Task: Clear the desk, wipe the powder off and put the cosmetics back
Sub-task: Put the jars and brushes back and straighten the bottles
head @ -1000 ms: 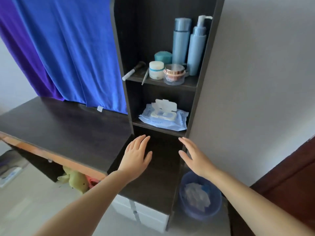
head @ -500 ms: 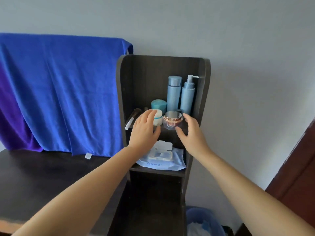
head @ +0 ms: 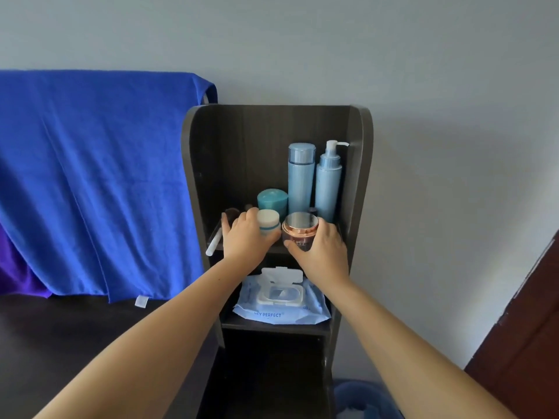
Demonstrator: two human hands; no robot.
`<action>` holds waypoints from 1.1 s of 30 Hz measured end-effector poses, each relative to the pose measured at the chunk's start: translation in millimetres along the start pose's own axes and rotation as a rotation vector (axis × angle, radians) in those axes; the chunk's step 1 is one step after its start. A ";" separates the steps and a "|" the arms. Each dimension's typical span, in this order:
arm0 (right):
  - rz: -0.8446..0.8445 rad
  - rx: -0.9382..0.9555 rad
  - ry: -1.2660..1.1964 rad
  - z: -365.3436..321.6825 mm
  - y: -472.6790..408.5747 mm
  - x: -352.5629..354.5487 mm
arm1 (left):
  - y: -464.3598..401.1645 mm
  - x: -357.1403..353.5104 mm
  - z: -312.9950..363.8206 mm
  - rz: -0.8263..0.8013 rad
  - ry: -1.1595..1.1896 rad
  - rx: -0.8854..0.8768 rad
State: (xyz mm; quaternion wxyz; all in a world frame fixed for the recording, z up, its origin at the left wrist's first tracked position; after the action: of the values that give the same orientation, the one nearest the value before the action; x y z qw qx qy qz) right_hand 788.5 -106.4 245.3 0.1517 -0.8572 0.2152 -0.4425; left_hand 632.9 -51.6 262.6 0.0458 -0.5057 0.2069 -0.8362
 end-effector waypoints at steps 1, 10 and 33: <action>0.008 -0.004 -0.010 -0.9 -0.1 -0.1 | -0.8 1.6 -0.2 0.016 0.012 -0.010; 0.070 0.034 -0.407 -9.2 22.1 25.7 | 34.9 50.4 4.1 0.077 0.475 -0.142; -0.242 -0.420 -0.429 -74.3 132.9 -344.7 | 86.6 -78.2 -367.9 -0.353 0.517 0.273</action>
State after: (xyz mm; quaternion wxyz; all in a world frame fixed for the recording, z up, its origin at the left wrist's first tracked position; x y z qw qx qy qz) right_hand 518.4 -52.6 -11.8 -0.0403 -0.9629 0.1615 -0.2126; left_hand 341.1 2.2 15.7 -0.0860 -0.2943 0.0070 -0.9518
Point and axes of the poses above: each hand's wrist, its own y-axis away from the middle knuckle, its own x-axis out of the back of the hand, z = x × y, the point moved 7 cm from there along -y, towards the middle knuckle, and after that the axes turned 7 degrees about -z, right-handed, at the moved point
